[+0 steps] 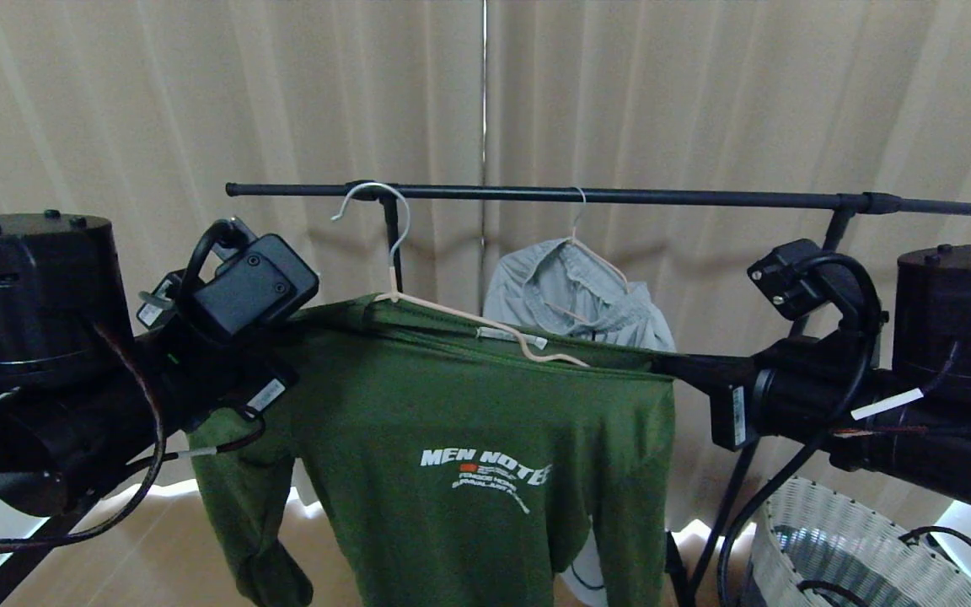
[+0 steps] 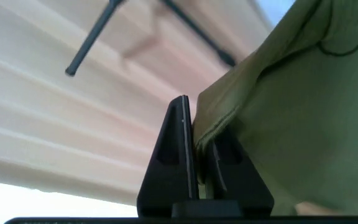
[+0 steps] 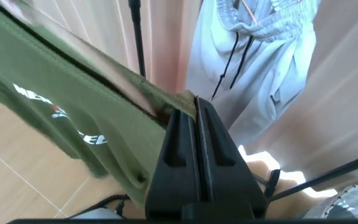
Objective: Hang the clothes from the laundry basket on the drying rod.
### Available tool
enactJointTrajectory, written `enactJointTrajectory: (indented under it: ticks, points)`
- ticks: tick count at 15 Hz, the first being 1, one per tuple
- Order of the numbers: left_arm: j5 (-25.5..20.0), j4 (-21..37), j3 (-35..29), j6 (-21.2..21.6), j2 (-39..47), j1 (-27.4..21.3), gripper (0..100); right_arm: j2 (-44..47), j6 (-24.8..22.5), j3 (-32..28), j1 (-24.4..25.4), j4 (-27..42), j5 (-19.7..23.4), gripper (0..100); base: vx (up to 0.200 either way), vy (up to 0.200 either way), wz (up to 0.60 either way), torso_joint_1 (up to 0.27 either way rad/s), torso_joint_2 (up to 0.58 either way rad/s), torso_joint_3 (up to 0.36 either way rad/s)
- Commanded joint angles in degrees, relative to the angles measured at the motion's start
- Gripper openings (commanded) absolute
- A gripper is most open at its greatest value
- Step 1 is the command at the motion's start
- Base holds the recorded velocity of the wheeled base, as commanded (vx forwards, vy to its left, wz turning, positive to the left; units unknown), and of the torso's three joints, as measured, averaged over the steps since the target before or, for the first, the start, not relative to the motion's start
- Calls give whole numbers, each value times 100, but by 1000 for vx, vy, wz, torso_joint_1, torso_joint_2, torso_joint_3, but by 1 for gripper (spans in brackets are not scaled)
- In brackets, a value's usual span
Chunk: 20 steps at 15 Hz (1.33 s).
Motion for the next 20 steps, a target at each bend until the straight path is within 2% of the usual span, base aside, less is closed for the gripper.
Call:
enactJointTrajectory:
  ticks: [1,4,5,9,10,13,17,20]
  points:
    - [1,-5,59,20,6,106,0,-13,-4,-11,-1,-3,-4,0,0,0,0,0,0,0]
    - [10,-295,112,29,120,106,0,-118,-224,-195,315,58,181,0,0,0,0,0,0,0]
    - [10,-374,121,29,138,106,0,-145,-321,-231,474,111,225,100,0,0,0,0,0,0]
    - [45,-392,68,3,129,106,0,-127,-391,-389,1194,436,251,100,0,0,0,0,0,0]
    - [45,-383,59,-6,111,106,0,-74,-558,-468,1352,436,268,100,0,0,0,0,0,0]
    - [54,-383,42,-129,102,70,0,154,-1261,-696,1379,428,268,100,0,0,0,0,0,0]
    - [63,-383,-2,-164,111,106,0,242,-1789,-846,1555,542,216,100,0,0,0,0,0,0]
    - [150,-392,-134,-164,102,334,0,145,-1850,-846,1695,761,198,100,0,0,0,0,0,0]
